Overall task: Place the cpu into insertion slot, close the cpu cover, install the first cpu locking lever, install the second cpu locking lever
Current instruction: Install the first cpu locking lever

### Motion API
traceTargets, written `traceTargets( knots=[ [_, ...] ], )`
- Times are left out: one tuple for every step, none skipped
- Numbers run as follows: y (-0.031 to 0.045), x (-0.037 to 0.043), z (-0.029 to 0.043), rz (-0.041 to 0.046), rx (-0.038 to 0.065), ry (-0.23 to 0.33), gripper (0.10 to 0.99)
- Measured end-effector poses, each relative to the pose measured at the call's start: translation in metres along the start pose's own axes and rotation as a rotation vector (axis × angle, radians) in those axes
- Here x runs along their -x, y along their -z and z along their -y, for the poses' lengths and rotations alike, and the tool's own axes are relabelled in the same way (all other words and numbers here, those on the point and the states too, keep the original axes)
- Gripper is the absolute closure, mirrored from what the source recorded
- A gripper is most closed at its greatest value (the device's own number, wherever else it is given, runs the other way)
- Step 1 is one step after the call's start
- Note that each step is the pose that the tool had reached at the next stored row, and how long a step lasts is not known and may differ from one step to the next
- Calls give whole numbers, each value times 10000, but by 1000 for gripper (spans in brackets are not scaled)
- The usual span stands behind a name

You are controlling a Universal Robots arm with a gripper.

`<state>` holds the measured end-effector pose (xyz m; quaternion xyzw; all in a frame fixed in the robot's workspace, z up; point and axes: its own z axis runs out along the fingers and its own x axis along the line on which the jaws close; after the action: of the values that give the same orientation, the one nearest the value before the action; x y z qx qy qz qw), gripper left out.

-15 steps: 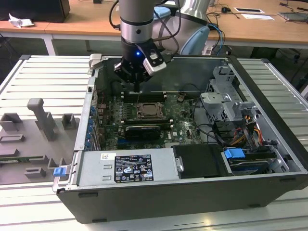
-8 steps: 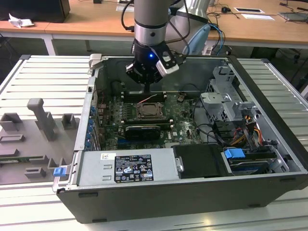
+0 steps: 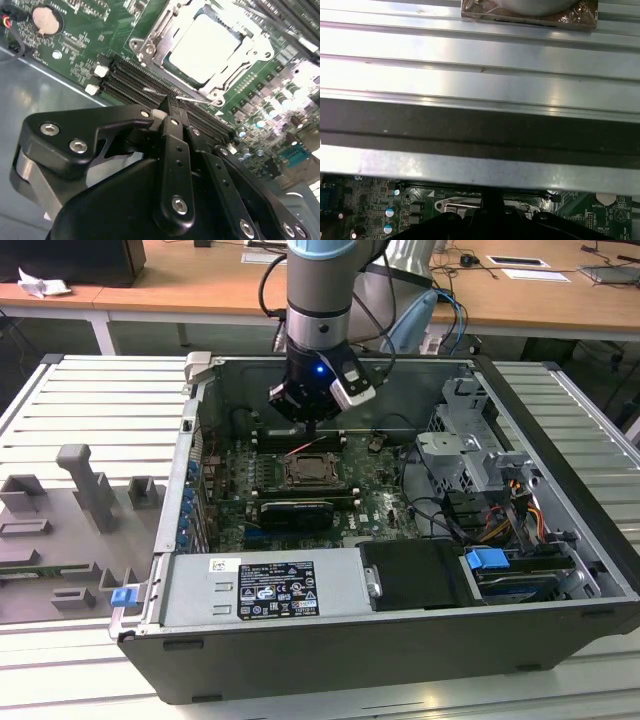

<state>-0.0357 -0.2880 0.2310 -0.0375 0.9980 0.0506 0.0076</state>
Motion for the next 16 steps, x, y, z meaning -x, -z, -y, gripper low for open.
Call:
traceTargets(
  knots=[
    [-4,4,-4,2,-1,2,980],
    [-11,10,-4,4,1,1,980],
    [-21,20,-2,3,-1,-7,980],
    [-29,31,-1,3,-2,-17,980],
    [-35,41,1,4,-2,-26,980],
    [-42,53,2,5,-3,-35,980],
    [-55,78,6,7,-3,-60,980],
    [-70,96,9,10,-3,-89,980],
    [-93,114,12,12,-4,-103,980],
    [-108,121,14,12,-4,-105,980],
    [-138,130,18,13,-4,-106,980],
    [-151,134,19,12,-3,-105,980],
    [-165,138,21,13,-3,-107,980],
    [-176,144,23,13,-4,-112,980],
    [-181,149,24,14,-4,-122,980],
    [-186,153,25,14,-5,-133,980]
  ],
)
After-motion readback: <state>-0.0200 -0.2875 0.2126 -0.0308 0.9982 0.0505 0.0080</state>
